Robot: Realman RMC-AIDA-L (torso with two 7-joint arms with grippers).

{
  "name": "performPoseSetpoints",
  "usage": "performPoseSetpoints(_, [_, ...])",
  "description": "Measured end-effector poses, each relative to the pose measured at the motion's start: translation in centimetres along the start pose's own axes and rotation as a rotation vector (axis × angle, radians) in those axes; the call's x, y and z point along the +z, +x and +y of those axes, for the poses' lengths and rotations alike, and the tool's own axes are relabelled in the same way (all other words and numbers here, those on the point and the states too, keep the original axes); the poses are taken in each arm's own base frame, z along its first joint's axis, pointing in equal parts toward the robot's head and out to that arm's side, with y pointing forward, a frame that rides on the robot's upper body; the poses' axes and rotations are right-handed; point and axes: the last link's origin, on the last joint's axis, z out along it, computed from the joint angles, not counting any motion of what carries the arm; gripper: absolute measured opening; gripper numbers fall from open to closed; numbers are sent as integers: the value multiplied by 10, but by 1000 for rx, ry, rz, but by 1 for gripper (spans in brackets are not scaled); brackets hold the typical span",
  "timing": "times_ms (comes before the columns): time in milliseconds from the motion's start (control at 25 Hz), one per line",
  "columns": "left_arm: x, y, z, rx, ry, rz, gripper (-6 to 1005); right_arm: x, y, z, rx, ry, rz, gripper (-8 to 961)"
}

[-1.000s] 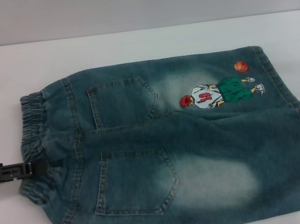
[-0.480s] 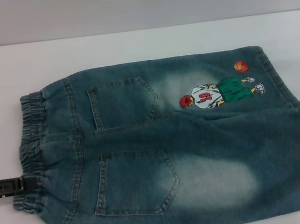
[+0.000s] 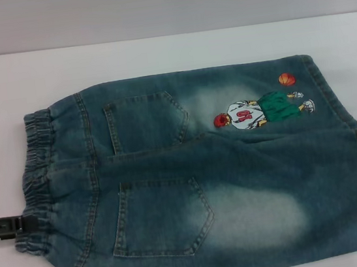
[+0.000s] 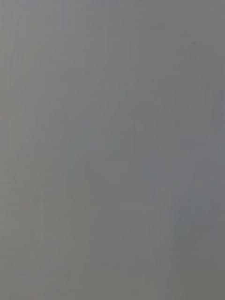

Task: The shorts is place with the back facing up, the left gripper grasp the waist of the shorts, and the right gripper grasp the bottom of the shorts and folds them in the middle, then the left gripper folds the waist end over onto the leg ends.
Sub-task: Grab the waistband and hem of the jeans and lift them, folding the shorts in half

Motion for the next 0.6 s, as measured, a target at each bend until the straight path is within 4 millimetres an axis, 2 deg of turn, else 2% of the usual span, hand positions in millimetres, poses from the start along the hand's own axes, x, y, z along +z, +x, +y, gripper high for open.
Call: performPoseSetpoints(600, [-6, 0, -5, -15, 32, -16, 790, 2, 0, 1, -8, -1, -2, 717])
